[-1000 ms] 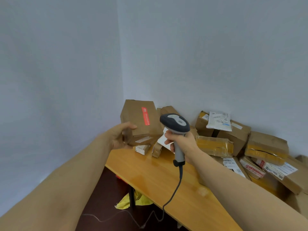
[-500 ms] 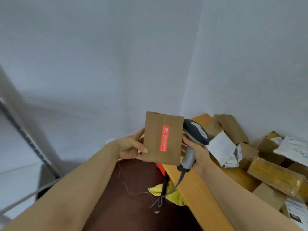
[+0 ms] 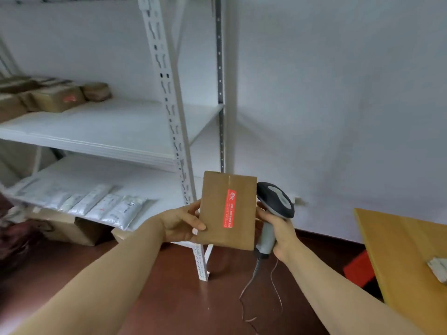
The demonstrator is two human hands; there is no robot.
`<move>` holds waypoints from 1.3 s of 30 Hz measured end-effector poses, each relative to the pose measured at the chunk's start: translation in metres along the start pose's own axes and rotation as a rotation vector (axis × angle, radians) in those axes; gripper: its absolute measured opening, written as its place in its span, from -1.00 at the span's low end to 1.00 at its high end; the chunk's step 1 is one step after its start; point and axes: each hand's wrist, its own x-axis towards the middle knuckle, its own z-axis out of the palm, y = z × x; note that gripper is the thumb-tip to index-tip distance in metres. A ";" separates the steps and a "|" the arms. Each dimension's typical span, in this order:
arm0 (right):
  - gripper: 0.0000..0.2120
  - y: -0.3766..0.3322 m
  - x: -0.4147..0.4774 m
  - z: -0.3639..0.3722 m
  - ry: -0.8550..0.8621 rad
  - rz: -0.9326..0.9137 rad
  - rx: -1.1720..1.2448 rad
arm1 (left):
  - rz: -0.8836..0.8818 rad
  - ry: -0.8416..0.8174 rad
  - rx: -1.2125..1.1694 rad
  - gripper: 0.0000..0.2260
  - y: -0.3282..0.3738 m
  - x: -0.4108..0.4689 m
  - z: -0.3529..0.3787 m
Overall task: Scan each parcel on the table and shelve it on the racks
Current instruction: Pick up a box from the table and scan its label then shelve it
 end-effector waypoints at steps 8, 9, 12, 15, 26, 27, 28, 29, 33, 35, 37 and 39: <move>-0.43 0.066 0.010 0.170 -0.237 0.117 -0.015 | 0.106 0.197 -0.122 -0.19 -0.008 -0.133 -0.119; -0.43 0.075 0.009 0.189 -0.249 0.128 -0.012 | 0.112 0.222 -0.122 -0.23 -0.008 -0.147 -0.130; -0.53 0.087 0.005 0.233 -0.256 0.109 -0.074 | 0.131 0.386 -0.090 -0.30 -0.008 -0.180 -0.159; -0.76 0.088 0.000 0.257 -0.253 0.021 -0.185 | 0.169 0.583 -0.053 -0.55 -0.006 -0.192 -0.175; -0.77 0.069 -0.003 0.249 -0.243 -0.139 -0.292 | 0.177 0.584 -0.046 -0.12 -0.004 -0.161 -0.137; -0.79 0.067 -0.002 0.245 -0.245 -0.124 -0.278 | 0.164 0.586 -0.067 -0.13 -0.006 -0.163 -0.136; -0.79 0.065 0.000 0.240 -0.244 -0.095 -0.251 | 0.158 0.580 -0.083 -0.12 -0.006 -0.165 -0.136; -0.73 0.063 0.003 0.236 -0.242 -0.058 -0.215 | 0.166 0.572 -0.085 -0.10 -0.008 -0.167 -0.138; -0.43 0.051 0.010 0.221 -0.237 0.057 -0.077 | 0.192 0.511 -0.089 -0.22 -0.008 -0.182 -0.141; -0.39 0.045 0.008 0.217 -0.283 0.119 -0.057 | 0.175 0.493 -0.101 -0.31 -0.004 -0.187 -0.139; -0.44 0.044 0.004 0.217 -0.351 0.176 -0.048 | 0.150 0.512 -0.112 -0.27 -0.002 -0.188 -0.138; -0.57 0.047 0.001 0.219 -0.394 0.246 -0.014 | 0.125 0.547 -0.158 -0.27 0.002 -0.187 -0.137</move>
